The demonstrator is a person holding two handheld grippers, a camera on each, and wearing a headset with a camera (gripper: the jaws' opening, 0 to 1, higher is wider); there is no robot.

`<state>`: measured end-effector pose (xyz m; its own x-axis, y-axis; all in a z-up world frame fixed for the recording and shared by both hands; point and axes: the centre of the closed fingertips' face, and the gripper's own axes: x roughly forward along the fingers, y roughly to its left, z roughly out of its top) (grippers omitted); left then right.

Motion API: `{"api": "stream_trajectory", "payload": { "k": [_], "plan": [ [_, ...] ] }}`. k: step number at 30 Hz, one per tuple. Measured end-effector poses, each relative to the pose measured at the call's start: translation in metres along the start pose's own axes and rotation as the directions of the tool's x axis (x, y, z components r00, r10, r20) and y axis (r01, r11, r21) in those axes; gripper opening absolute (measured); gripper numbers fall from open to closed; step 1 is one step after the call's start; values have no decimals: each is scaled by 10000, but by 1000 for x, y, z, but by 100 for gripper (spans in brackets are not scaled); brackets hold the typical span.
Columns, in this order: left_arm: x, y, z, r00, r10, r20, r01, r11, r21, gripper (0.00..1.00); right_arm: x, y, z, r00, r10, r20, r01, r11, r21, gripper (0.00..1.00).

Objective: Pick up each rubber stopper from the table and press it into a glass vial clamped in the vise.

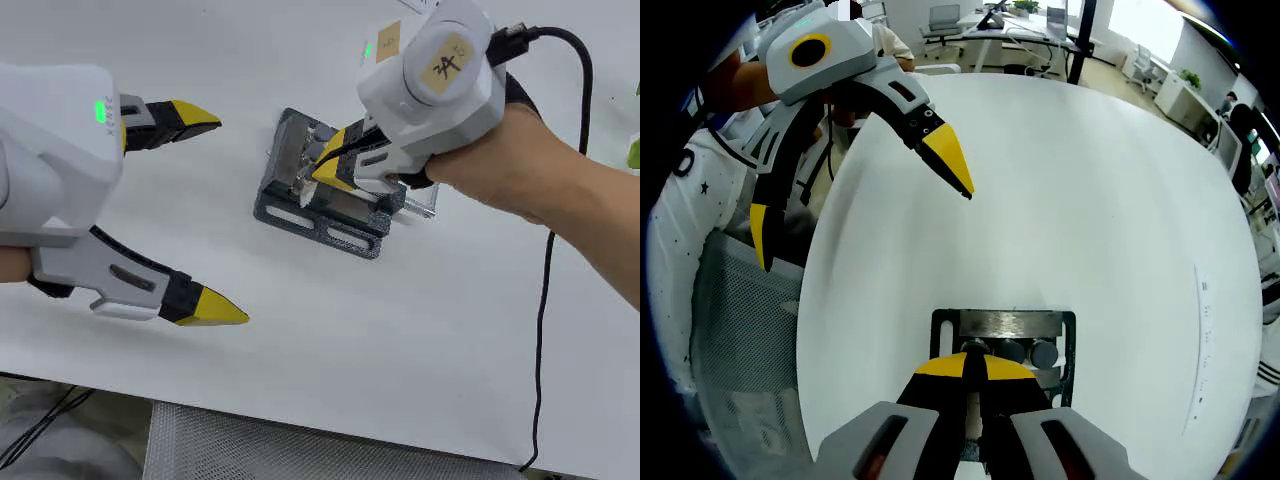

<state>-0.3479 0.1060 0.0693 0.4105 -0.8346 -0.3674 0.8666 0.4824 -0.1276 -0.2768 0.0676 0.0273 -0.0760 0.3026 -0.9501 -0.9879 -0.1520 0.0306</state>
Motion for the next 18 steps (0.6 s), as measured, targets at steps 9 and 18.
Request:
{"api": "stream_trajectory", "payload": {
  "k": [9, 18],
  "plan": [
    [1, 0, 0, 10000, 11, 62, -11, 10000, -1, 99, 1, 0, 2, 9998, 204, -50, -203, 9997, 153, 0],
    [1, 0, 0, 10000, 19, 53, -19, 10000, -9, 99, 1, 0, 1, 9992, 357, -186, -354, 9992, 165, 0]
  ]
}}
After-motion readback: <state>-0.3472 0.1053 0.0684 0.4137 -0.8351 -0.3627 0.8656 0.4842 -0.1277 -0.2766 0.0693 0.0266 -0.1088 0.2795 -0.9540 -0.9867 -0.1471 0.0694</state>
